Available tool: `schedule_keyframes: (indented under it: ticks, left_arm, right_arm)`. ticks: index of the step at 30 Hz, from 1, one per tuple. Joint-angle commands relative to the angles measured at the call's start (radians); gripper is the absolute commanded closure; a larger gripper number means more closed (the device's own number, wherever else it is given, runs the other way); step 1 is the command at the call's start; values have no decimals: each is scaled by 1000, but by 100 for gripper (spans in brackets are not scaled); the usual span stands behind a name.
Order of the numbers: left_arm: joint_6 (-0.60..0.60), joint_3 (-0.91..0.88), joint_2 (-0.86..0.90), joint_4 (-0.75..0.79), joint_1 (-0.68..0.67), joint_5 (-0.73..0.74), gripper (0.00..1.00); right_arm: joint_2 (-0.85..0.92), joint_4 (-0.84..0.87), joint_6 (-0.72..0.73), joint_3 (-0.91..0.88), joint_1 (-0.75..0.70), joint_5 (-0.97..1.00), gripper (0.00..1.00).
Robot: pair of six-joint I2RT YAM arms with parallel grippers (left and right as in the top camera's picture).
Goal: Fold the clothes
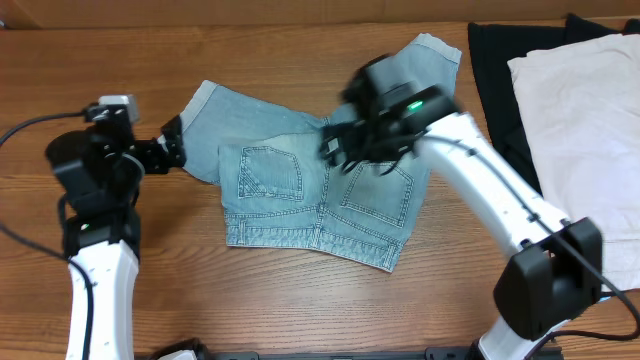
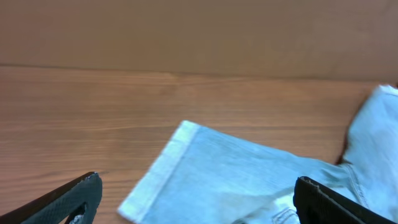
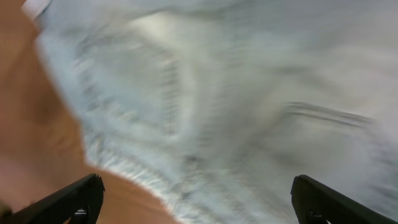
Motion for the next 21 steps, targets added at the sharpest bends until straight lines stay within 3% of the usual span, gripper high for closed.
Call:
schedule_keyframes:
  ticks: [1, 2, 5, 11, 14, 21]
  left_arm:
    - [29, 55, 112, 39, -84, 3, 5]
    - [27, 95, 159, 27, -108, 2, 5]
    - [27, 426, 384, -227, -188, -43, 6]
    - [22, 1012, 810, -537, -225, -55, 5]
    - [23, 1140, 953, -546, -233, -56, 4]
    - [39, 1167, 1095, -589, -256, -142, 0]
  right_arm:
    - [-39, -12, -42, 23, -87, -21, 0]
    - [-39, -14, -69, 23, -118, -44, 0]
    - [-39, -14, -72, 23, -184, -82, 0]
    - [-39, -13, -73, 22, -189, -81, 0]
    - [-39, -14, -80, 21, -180, -77, 0]
    - [-39, -21, -80, 21, -180, -77, 0]
